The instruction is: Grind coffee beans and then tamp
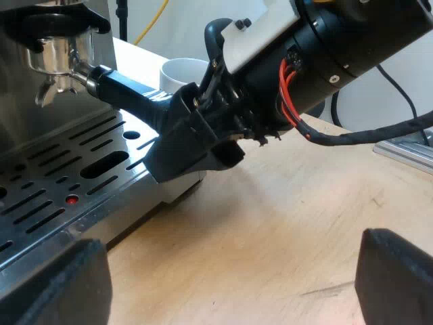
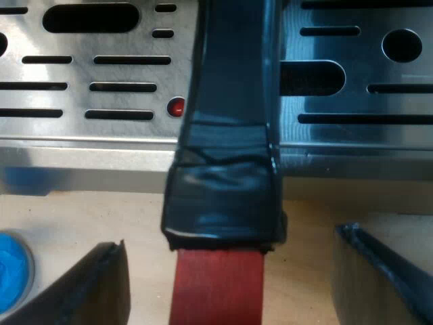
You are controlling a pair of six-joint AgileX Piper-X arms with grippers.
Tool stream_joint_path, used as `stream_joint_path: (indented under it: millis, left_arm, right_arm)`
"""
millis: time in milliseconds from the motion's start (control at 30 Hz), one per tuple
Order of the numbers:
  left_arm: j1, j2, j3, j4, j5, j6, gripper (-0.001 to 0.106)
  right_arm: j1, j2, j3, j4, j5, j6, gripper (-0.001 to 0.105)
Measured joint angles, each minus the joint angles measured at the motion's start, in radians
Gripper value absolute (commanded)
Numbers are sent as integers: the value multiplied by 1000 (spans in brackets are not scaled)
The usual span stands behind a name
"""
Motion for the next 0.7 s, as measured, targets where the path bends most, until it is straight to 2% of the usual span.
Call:
stream_joint_path:
  millis: [700]
  left_arm:
    - [0,0,0,0,0,0,85]
  right_arm:
    - [0,41,0,-27,-3,0,63]
